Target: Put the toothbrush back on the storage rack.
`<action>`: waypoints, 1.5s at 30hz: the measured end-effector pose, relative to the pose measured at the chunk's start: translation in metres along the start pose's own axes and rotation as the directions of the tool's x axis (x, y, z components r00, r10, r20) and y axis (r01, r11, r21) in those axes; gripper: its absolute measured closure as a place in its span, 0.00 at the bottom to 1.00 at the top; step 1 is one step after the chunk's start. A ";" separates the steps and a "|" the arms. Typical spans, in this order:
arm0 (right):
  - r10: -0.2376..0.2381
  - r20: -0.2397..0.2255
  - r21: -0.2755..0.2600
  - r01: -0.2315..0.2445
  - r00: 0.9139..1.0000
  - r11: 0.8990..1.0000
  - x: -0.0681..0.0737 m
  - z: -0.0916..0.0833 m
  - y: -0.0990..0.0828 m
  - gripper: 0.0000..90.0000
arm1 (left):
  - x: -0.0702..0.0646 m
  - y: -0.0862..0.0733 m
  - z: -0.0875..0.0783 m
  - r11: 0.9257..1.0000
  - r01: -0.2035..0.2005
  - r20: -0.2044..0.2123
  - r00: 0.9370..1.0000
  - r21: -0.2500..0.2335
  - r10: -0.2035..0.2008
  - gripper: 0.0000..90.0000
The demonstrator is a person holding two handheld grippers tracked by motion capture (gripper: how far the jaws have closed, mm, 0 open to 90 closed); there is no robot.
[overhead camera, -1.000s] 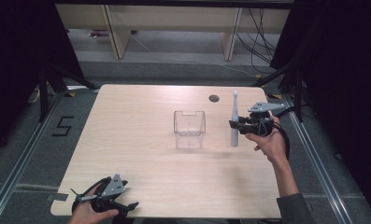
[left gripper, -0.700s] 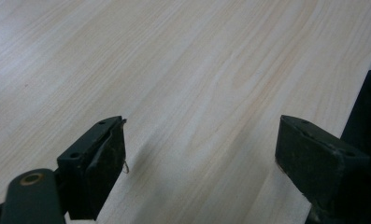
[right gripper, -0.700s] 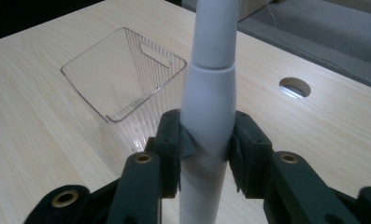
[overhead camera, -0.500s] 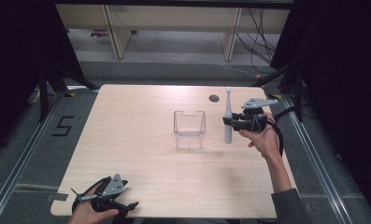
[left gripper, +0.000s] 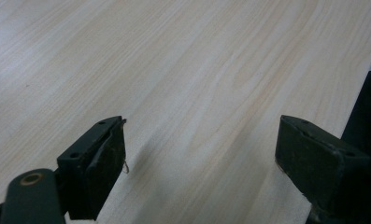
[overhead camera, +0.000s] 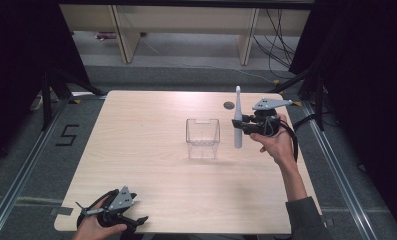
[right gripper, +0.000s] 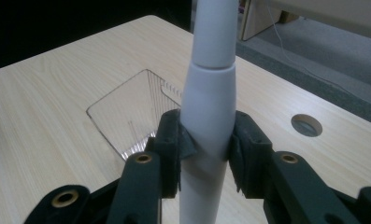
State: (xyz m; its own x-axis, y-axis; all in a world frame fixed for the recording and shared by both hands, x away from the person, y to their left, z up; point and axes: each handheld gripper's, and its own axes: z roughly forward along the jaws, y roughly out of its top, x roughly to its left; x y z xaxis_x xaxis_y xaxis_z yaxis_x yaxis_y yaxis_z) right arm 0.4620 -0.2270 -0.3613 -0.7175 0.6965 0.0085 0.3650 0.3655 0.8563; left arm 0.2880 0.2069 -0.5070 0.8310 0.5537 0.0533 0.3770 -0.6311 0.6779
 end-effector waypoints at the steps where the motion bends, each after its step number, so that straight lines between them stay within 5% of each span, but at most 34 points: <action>1: 0.000 0.000 0.000 0.000 1.000 1.000 0.000 0.000 0.000 0.75 | 0.000 0.000 0.000 1.000 0.001 -0.001 1.000 -0.001 -0.001 0.17; 34: -0.033 -0.081 -0.049 0.029 0.996 0.998 0.026 0.013 0.046 0.75 | 0.000 0.000 0.000 1.000 -0.008 0.010 1.000 0.013 0.007 0.17; 45: -0.056 -0.104 -0.037 0.052 0.993 0.998 0.036 0.036 0.049 0.75 | 0.001 0.000 0.000 1.000 -0.008 0.011 1.000 0.011 0.008 0.17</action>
State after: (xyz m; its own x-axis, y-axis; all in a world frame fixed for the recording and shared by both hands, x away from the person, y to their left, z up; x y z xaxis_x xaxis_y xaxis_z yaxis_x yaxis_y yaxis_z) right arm 0.4756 -0.1618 -0.3380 -0.7944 0.6073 0.0145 0.3048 0.3778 0.8743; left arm 0.2886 0.2070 -0.5067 0.8384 0.5427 0.0505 0.3749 -0.6414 0.6694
